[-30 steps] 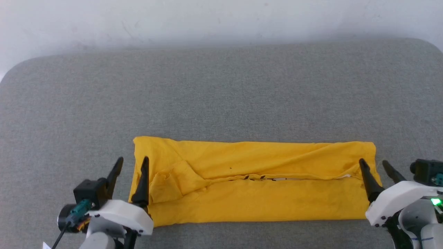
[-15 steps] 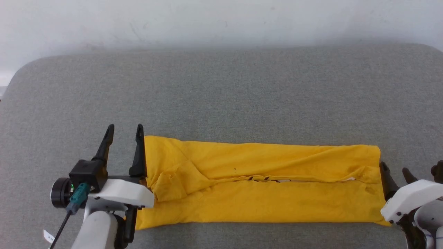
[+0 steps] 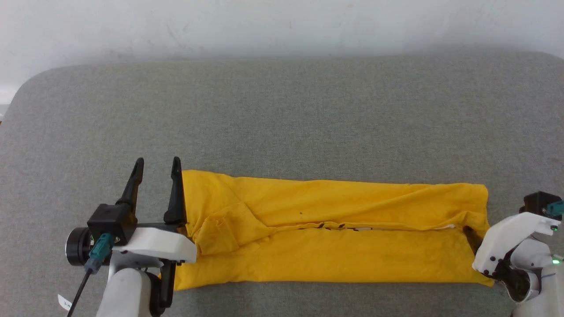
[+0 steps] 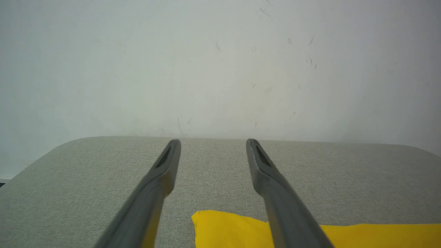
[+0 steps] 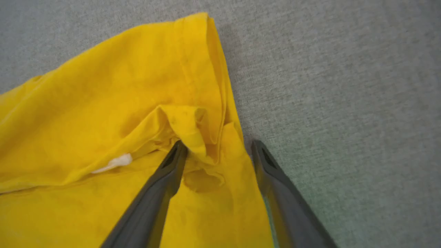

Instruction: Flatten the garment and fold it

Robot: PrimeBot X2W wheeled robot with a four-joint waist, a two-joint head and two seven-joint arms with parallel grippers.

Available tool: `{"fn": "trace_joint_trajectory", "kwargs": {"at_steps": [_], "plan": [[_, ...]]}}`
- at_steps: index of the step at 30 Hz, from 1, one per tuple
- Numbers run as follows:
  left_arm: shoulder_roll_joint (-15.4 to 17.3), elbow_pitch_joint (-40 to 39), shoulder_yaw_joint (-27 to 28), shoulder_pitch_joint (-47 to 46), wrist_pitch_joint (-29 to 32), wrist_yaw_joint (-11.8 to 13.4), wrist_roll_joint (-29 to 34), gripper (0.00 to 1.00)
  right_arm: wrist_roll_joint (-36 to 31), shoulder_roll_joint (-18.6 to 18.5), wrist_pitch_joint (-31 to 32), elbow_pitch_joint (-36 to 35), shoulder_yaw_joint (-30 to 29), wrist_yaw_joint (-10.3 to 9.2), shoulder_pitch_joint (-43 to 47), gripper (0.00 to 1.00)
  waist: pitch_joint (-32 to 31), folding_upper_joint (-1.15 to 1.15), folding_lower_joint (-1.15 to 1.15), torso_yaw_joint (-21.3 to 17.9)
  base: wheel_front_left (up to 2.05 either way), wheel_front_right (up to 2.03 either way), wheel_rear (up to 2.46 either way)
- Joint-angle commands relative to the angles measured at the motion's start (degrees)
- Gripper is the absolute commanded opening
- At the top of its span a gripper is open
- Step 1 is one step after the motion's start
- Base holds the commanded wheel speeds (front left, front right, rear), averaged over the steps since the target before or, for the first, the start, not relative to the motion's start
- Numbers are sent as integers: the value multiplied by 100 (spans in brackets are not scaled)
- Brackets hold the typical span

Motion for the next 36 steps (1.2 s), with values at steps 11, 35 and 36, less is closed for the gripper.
{"fn": "trace_joint_trajectory", "kwargs": {"at_steps": [11, 35, 36], "plan": [[-190, 105, 331, -56, -27, -243, 247, 100, -136, 18, 616, 135, 50, -5, -194, 0, 7, 0, 0, 18, 0, 0, 0], [-325, 208, 533, -78, -27, -450, 336, 100, -2266, -55, -524, -909, -1228, -5, -7, 0, 26, 0, 0, 155, 0, 0, 0], [-326, 214, 533, -77, -27, -457, 339, 100, -2163, -40, -446, -1081, -1105, -5, 51, 0, 16, 0, 0, 168, 0, 0, 0]]}}
